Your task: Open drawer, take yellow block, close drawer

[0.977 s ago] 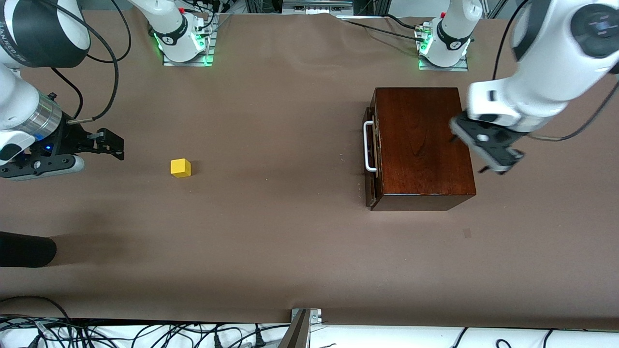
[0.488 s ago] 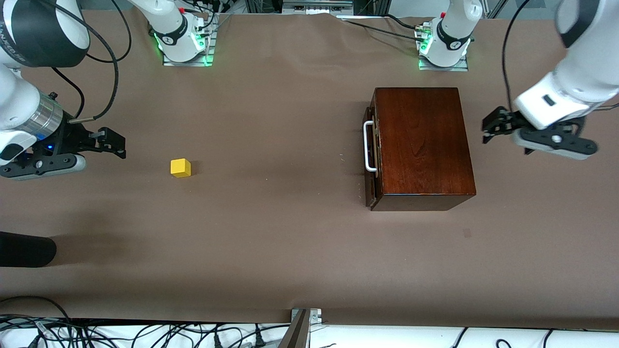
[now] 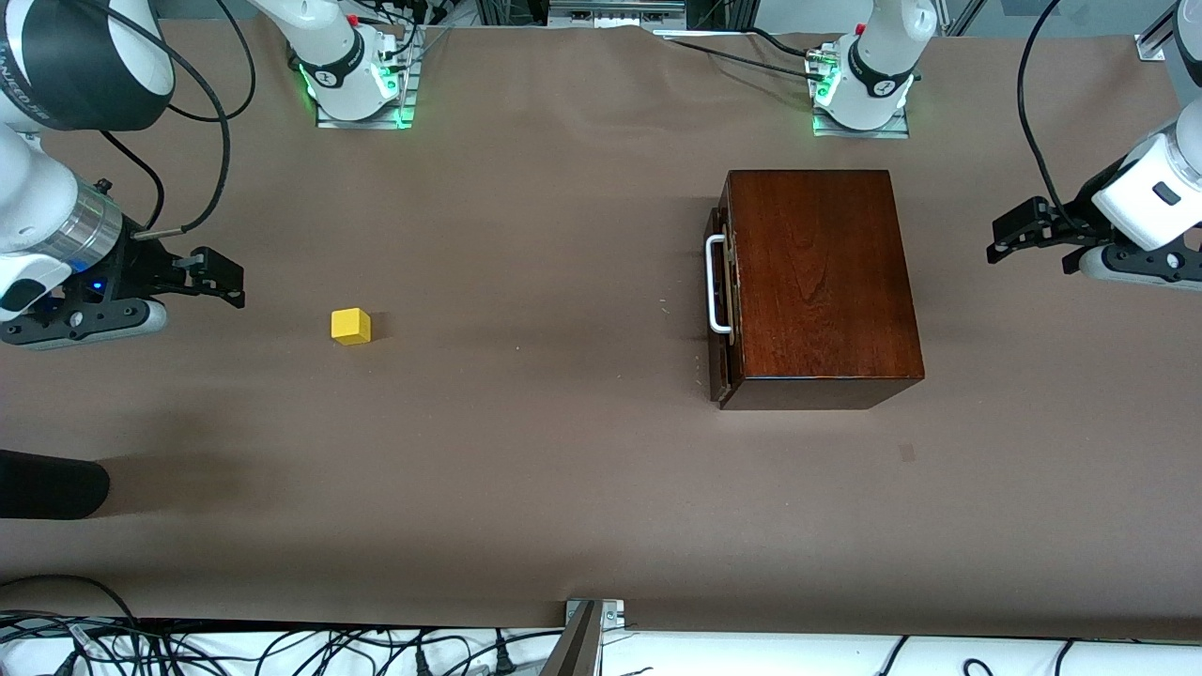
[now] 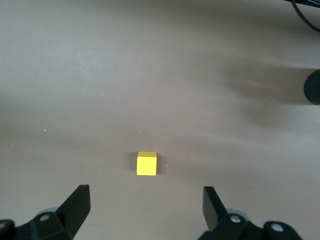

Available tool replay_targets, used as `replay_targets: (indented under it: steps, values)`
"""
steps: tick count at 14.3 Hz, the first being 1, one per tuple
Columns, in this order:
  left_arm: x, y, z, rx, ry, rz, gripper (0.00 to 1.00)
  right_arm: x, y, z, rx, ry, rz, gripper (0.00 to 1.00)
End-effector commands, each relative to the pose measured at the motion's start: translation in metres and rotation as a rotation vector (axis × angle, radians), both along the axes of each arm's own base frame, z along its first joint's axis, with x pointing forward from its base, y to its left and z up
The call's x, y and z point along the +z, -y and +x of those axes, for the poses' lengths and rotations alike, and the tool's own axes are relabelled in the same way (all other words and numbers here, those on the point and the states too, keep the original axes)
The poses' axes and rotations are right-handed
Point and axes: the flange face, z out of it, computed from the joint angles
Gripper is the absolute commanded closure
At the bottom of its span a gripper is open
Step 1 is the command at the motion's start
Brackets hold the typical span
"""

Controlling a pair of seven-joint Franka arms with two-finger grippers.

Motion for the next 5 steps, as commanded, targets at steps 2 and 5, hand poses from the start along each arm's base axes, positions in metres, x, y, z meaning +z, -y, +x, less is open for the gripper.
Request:
replay_targets:
  steps: [2, 5]
  values:
    - [0.013, 0.0054, -0.0052, -0.005, -0.004, 0.035, 0.0, 0.0064, 0.0015, -0.0006, 0.013, -0.009, 0.019, 0.0]
    - [0.0113, 0.0054, -0.0044, -0.007, -0.007, 0.035, 0.0, 0.0064, 0.0015, -0.0006, 0.015, -0.009, 0.019, 0.0]
